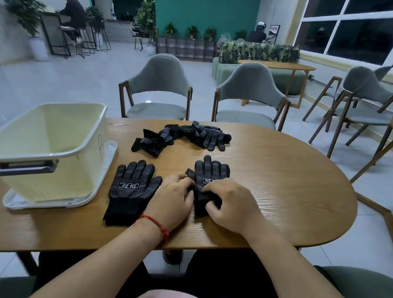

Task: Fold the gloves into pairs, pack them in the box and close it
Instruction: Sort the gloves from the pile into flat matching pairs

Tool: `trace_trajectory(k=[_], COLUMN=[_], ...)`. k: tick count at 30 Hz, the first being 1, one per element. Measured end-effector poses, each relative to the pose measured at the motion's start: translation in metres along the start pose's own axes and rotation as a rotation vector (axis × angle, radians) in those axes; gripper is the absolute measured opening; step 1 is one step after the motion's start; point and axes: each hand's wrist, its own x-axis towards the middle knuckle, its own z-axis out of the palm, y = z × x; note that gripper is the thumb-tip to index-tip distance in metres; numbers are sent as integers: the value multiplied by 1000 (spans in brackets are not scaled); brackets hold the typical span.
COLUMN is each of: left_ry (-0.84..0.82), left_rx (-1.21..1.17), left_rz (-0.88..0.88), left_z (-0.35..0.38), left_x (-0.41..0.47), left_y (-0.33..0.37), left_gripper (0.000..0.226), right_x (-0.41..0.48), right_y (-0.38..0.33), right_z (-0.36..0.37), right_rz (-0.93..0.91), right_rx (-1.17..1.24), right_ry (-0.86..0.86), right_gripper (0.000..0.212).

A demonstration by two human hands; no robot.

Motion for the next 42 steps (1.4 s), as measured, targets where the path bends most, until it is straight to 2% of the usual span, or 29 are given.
trace_trajectory(k=[4,6,8,10,12,14,16,18,22,26,30,32,36,38,42], left_ry=[29,58,35,-16,-49,-50,-42,-46,-53,-56,-85,-84,-68,-71,-77], left_rx=[14,-13,-13,12,-39,-78,-60,-42,-22,8,33,36,40,38,39], left_rz=[5,46,111,143,125,114,131,135,133,150,186,182,180,174,166], left_z=[0,-1,-1,-1,-2,-3,-3,-2,-1,-2,-2,-2,-1,-1,-1], left_x=[0,2,2,0,-1,0,0,0,-1,-1,-1,-1,-1,-1,-1], left_y=[0,1,3,4,3,2,3,4,2,2,2,3,3,2,3], left_gripper=[31,36,33,37,41,38,29,24,29,32,33,33,31,31,33], right_x=[10,26,49,73,92,106,114,114,106,112,121,121,116,112,102], right_y=[2,2,5,8,9,15,22,28,39,49,53,53,57,58,61], right_z=[-14,-16,-13,-11,-13,-14,-16,-17,-18,-11,-1,4,7,6,8], right_rz=[38,132,254,339,414,478,510,522,504,441,417,399,384,410,378], right_rx=[200,287,266,248,367,443,407,418,503,332,314,324,361,389,266], right_ry=[-63,35,117,-20,-163,-113,-69,-113,-184,-155,-270,-245,-77,-80,-200], right_gripper=[37,33,32,43,50,43,36,34,31,24,46,46,32,30,35])
